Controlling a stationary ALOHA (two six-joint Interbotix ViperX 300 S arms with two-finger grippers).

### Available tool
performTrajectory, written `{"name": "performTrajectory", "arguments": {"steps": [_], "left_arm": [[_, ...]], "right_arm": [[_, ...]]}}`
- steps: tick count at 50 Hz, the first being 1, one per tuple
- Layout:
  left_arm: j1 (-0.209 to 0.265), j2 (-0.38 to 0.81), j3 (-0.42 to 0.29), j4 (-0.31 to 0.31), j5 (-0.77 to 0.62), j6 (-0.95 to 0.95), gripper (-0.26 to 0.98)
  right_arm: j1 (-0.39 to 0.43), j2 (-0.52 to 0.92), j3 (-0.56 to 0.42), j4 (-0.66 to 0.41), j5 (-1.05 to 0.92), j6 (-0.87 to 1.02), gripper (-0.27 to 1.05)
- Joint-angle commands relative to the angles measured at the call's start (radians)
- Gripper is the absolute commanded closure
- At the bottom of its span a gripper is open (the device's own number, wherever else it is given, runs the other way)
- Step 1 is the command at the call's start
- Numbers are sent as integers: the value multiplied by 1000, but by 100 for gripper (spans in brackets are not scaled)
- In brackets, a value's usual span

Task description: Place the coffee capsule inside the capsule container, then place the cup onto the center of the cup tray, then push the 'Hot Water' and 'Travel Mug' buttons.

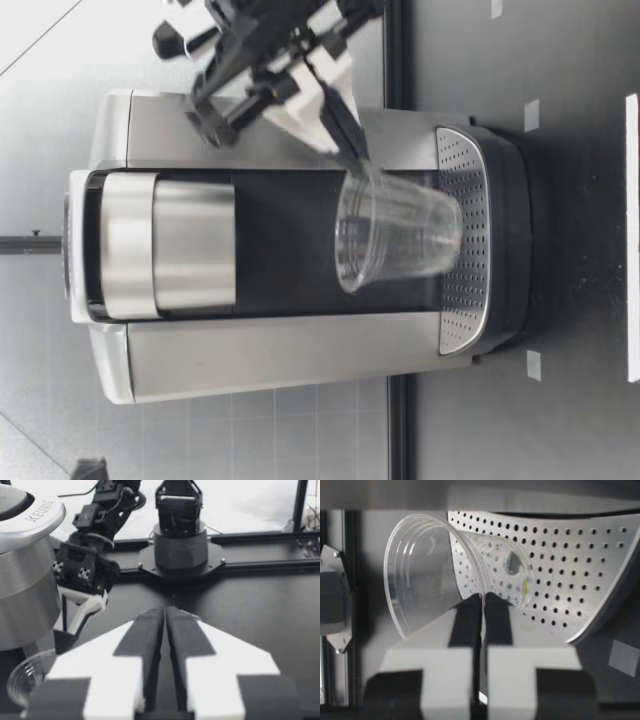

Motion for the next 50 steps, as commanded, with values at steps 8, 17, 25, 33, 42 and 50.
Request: {"name": "performTrajectory", "arguments": {"steps": [8,17,25,33,42,50], "left_arm": [[3,-5,0,0,-11,-6,58],[3,-8,2,0,-11,-5,58],[3,-8,2,0,-11,-5,58],[3,-9,6,-2,-9,-6,58],[3,-9,6,0,-11,-6,58],[3,-9,5,0,-11,-6,58]], "right_arm": [[3,2,-35,-2,-8,3,73],[3,3,-35,0,-5,17,73],[3,8,-35,-2,-2,23,72],[3,11,-37,-2,-2,23,70],[3,11,-37,-2,-2,23,62],[3,12,-43,-2,-2,23,47]]}}
